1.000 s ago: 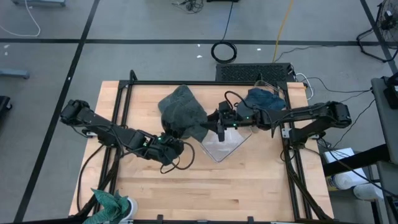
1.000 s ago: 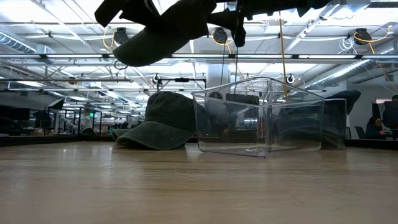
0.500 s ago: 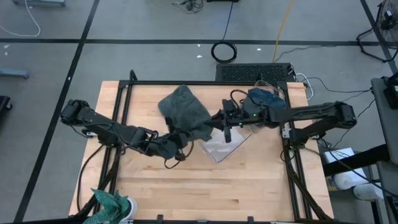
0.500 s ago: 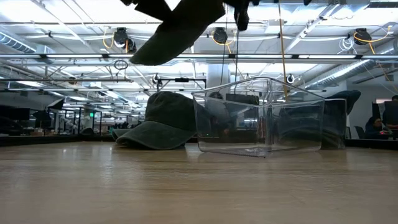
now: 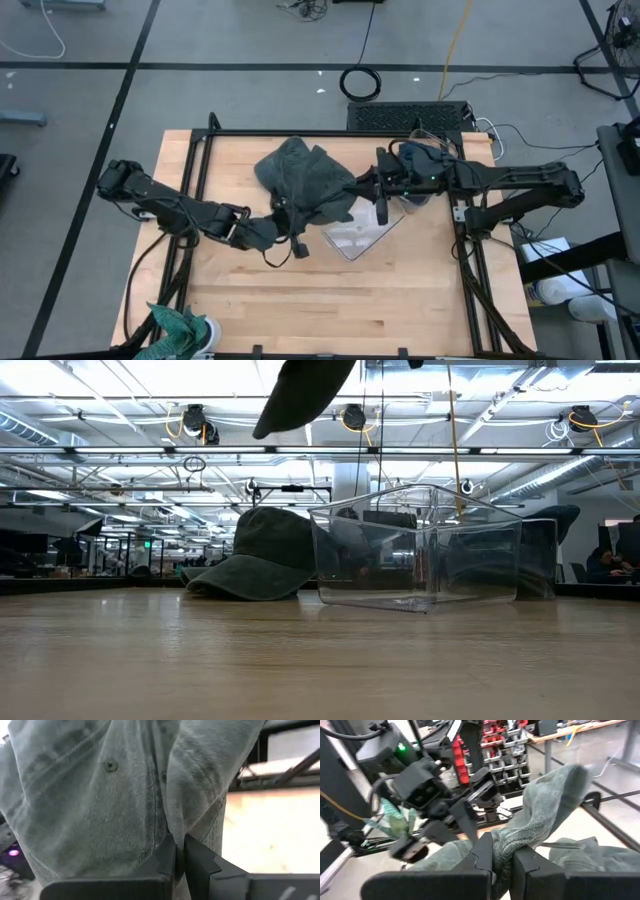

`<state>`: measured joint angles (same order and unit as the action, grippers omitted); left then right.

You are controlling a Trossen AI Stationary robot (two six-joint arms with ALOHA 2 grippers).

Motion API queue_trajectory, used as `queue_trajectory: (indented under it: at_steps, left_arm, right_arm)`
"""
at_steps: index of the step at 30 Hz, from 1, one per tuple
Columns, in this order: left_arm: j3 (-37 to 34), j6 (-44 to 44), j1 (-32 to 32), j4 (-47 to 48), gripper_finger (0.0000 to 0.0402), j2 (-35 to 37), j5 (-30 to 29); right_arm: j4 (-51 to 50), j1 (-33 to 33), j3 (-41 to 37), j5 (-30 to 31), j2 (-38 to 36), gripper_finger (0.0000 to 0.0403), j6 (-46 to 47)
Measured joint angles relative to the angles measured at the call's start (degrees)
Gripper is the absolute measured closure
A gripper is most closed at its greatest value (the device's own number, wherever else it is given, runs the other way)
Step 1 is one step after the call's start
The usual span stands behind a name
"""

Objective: Pick & Place hat
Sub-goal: Put the bottom gray cap into the bottom transparent bin

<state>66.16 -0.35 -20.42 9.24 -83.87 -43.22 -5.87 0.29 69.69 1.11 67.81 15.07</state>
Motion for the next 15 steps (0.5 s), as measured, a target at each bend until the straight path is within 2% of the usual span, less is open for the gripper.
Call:
queue_trajectory:
  at_steps: [7,15]
  left_arm:
    - [-0.2,5.8,-1.5,-8.6,0.0376,0.9,0.1]
    - [-0.3,4.8,-1.4,-8.3,0.0375,0.8,1.4]
  right_arm:
    - [-1.7,0.3,0.2,0.5,-0.1,0.0392,-0.8]
    - [-1.9,0.9,0.2,0.7,0.0,0.0392,-1.2]
